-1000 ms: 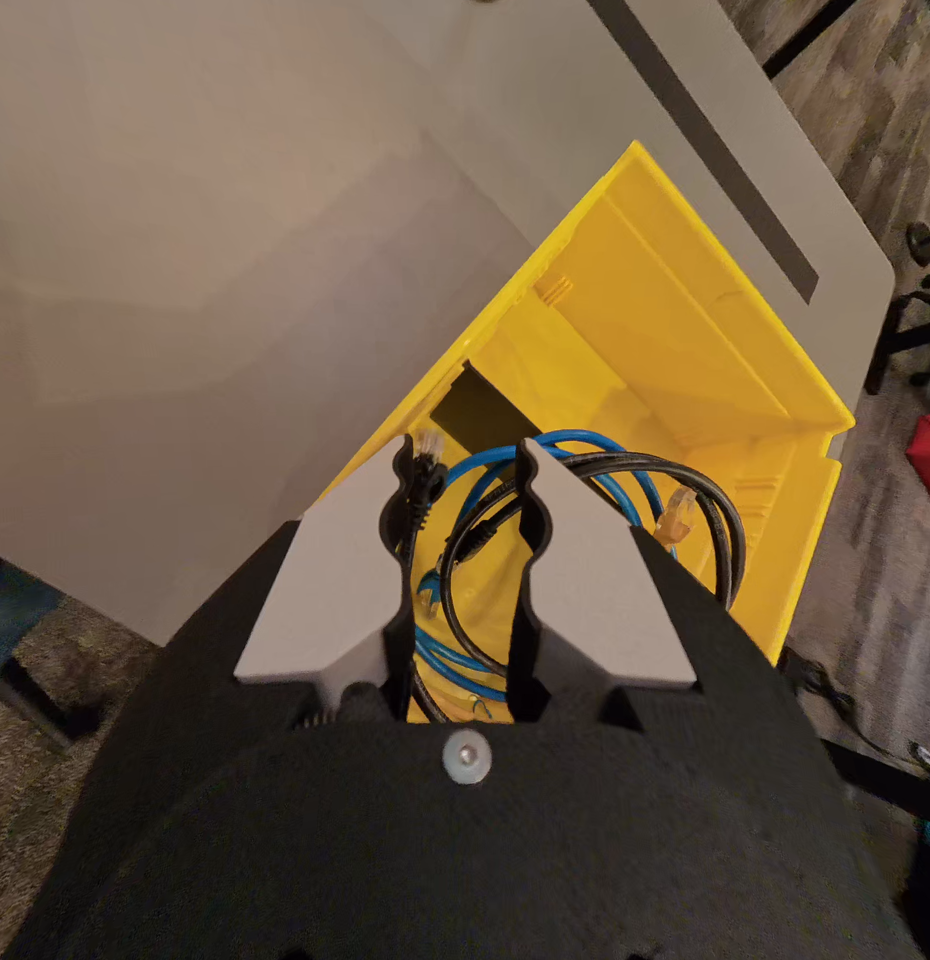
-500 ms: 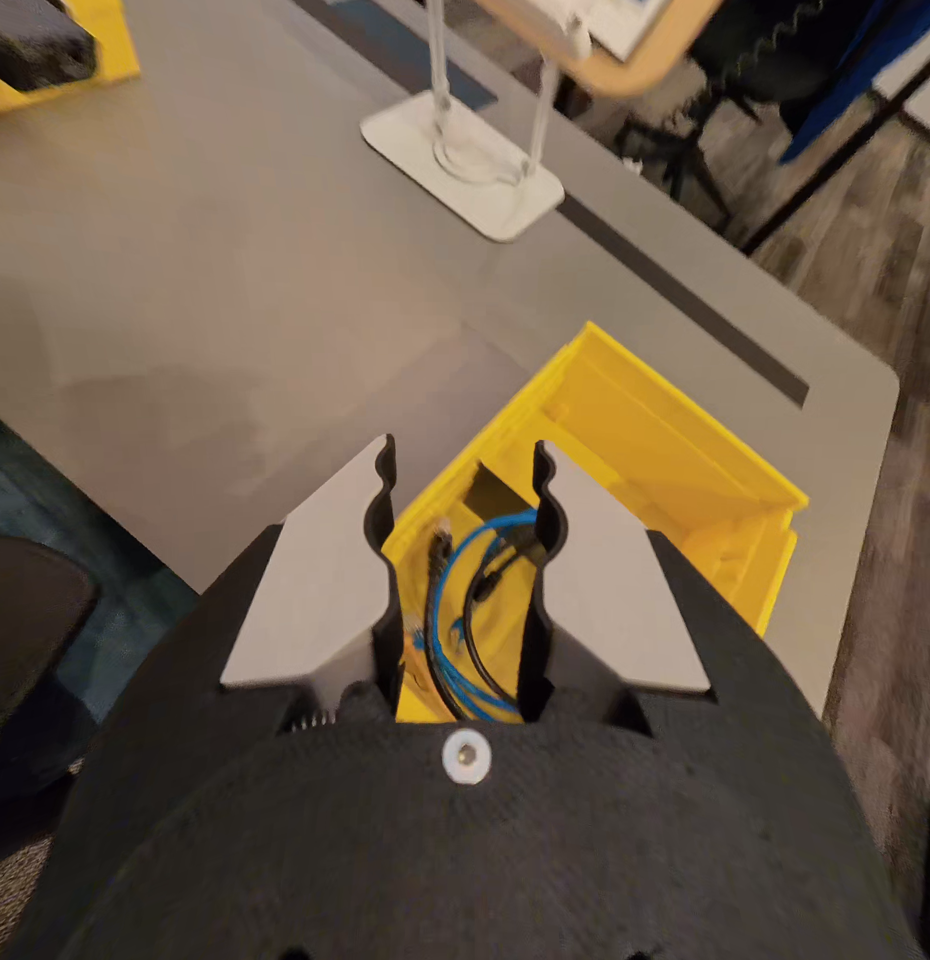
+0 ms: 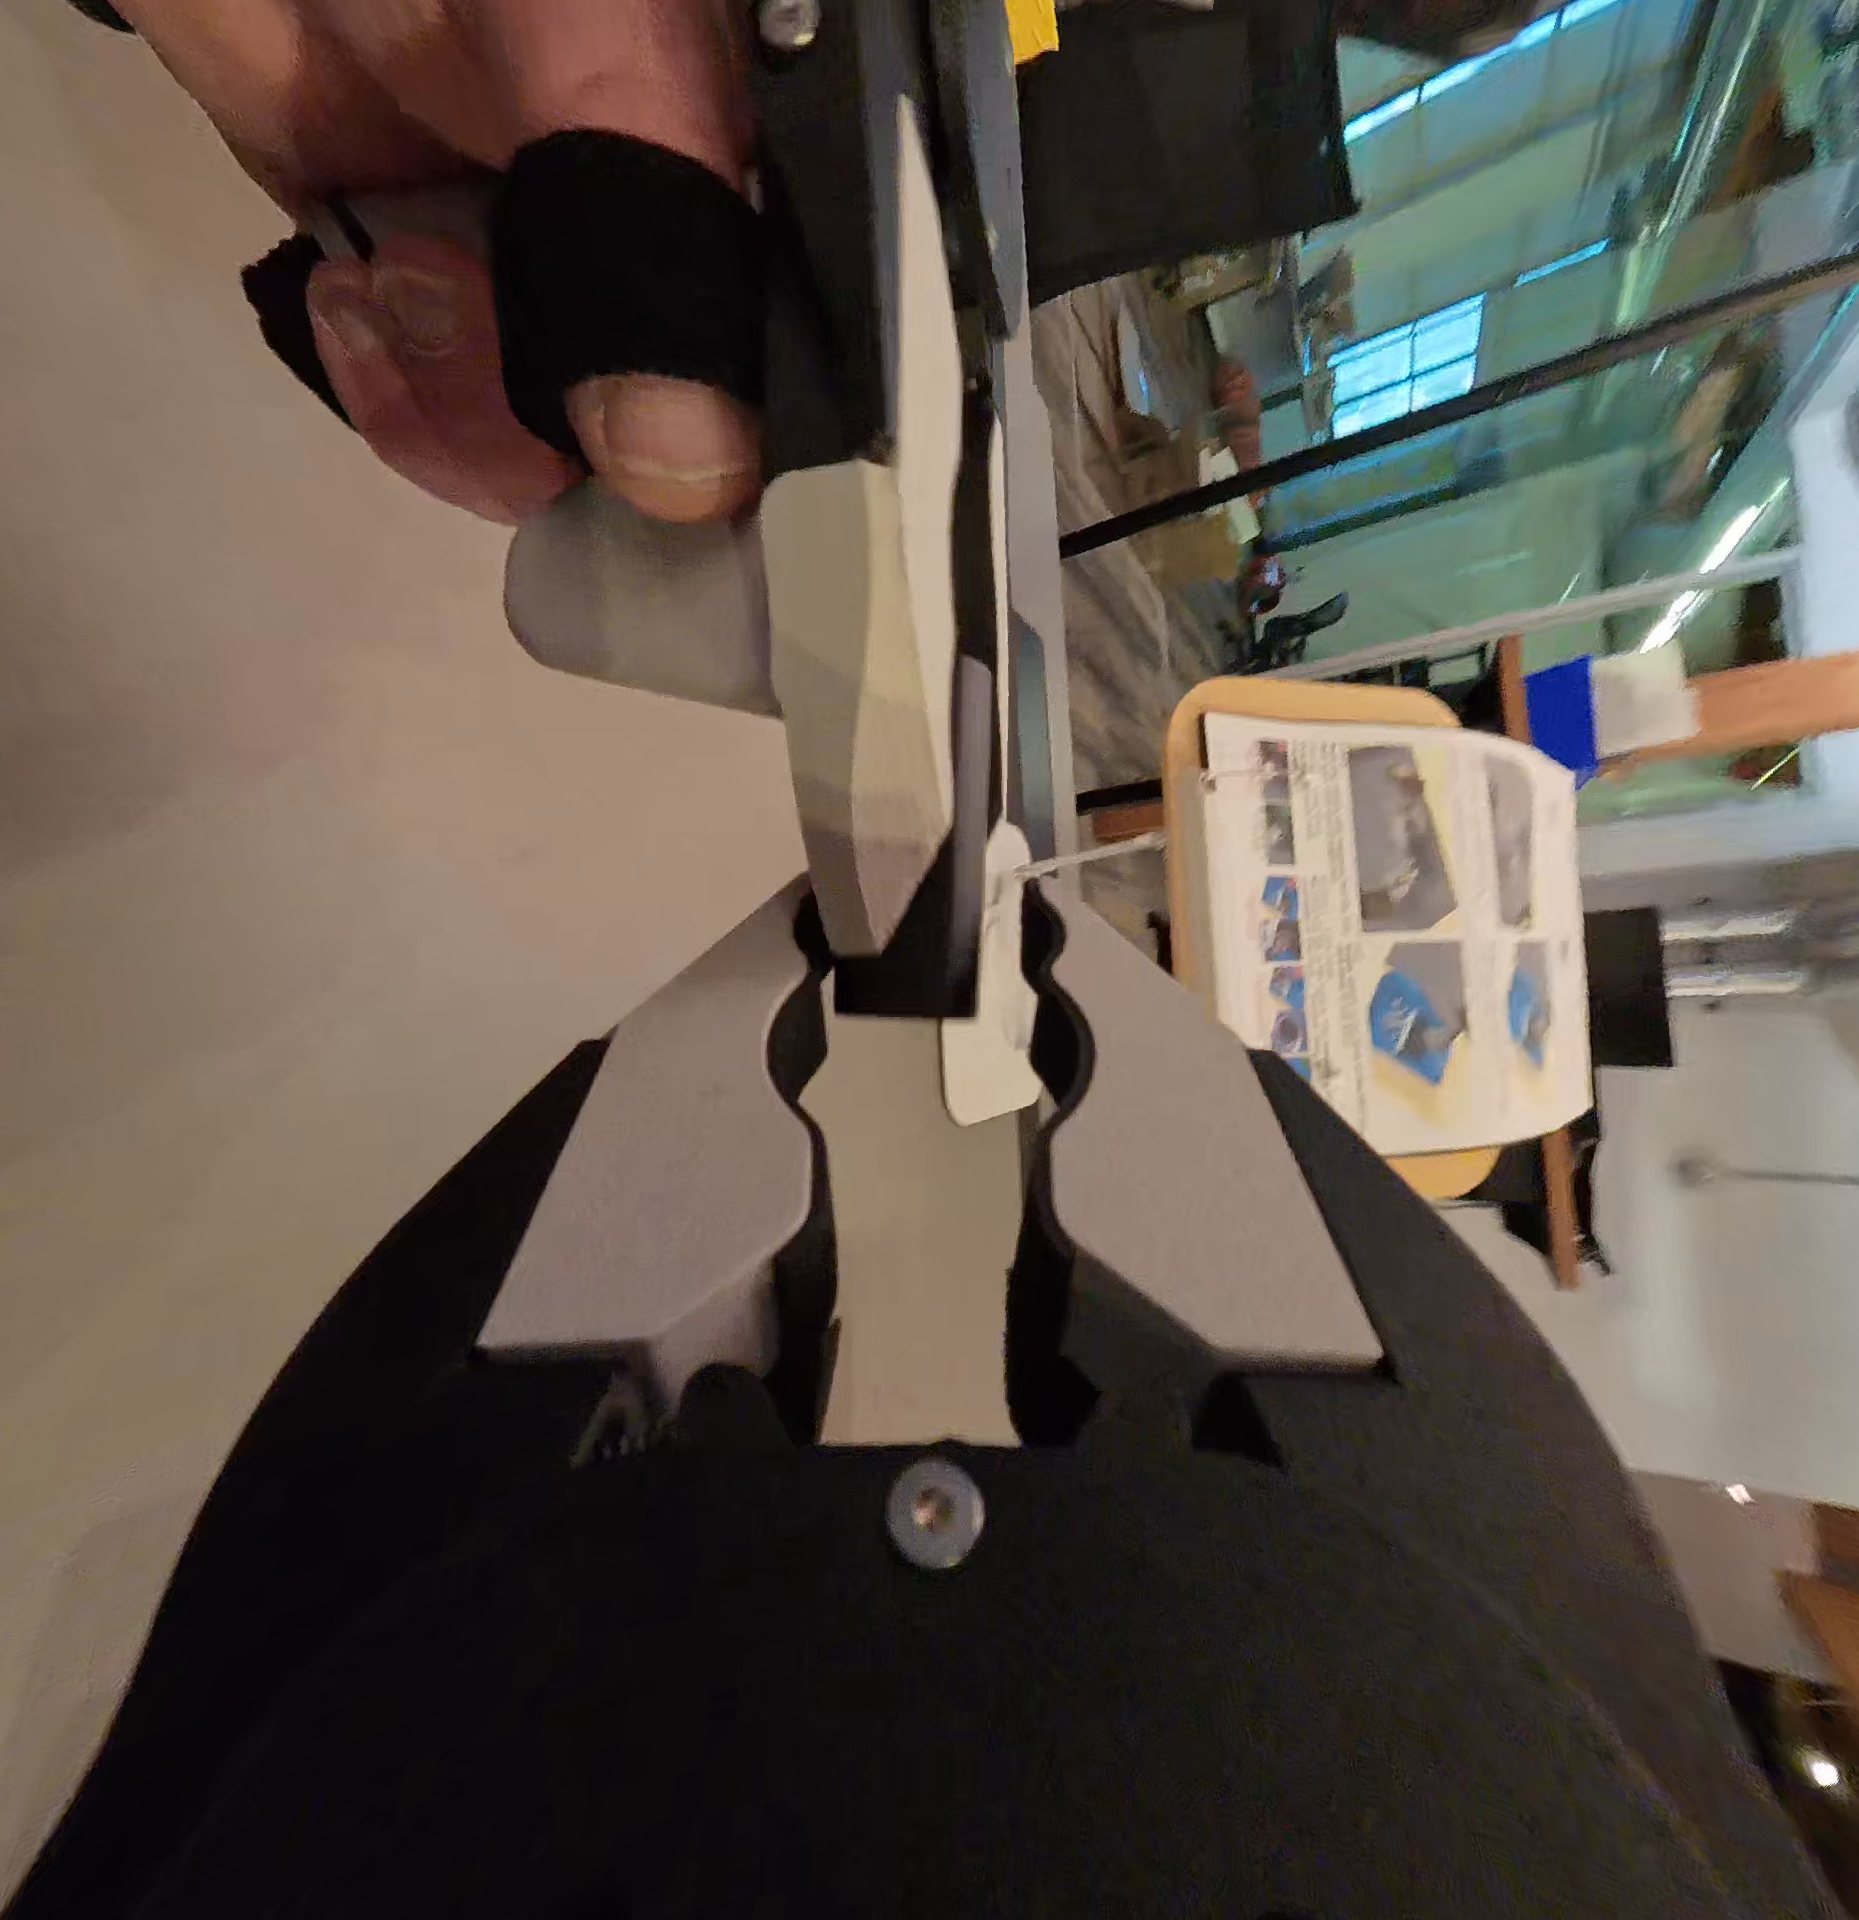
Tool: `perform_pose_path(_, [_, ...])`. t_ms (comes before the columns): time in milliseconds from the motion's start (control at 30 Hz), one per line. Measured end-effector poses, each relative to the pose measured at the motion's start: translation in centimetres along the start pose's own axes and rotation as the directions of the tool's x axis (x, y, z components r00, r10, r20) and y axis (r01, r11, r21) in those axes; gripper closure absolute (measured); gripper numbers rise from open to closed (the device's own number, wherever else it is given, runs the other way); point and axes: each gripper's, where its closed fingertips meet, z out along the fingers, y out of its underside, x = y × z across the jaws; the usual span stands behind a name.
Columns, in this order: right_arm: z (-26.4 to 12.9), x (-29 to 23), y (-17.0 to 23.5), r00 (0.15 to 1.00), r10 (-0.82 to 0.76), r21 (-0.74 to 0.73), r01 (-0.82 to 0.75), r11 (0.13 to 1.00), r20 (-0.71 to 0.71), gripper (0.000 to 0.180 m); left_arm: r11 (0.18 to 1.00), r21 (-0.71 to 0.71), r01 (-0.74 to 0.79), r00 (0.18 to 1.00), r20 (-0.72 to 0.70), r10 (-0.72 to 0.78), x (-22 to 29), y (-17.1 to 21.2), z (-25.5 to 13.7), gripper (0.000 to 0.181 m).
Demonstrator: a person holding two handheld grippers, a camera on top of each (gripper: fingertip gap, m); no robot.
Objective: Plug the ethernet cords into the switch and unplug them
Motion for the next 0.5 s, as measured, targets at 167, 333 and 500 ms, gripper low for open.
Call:
perform_pose_path(167, [0.1, -0.2, -0.2, 0.999, -0.037, -0.010, 0.038, 0.999, 0.037, 0.158, 0.997, 0.017, 0.076, 0.995, -0.063, -0.074, 0.4, 0.2, 0.0, 0.116])
perform_pose_path(333, [-2.4, 4.0, 8.5, 0.990, 0.127, -0.285, -0.105, 0.953, 0.059, 0.158, 1.000, 0.016, 0.011, 0.997, 0.075, -0.012, -2.0, 0.1, -1.4, 0.118])
perform_pose_path(500, [-6.3, 6.3, 25.7, 0.925, 0.368, -0.701, -0.199, 0.685, 0.096, 0.158, 0.999, 0.025, 0.044, 0.992, 0.120, -0.047, -3.5, 0.5, -2.2, 0.125])
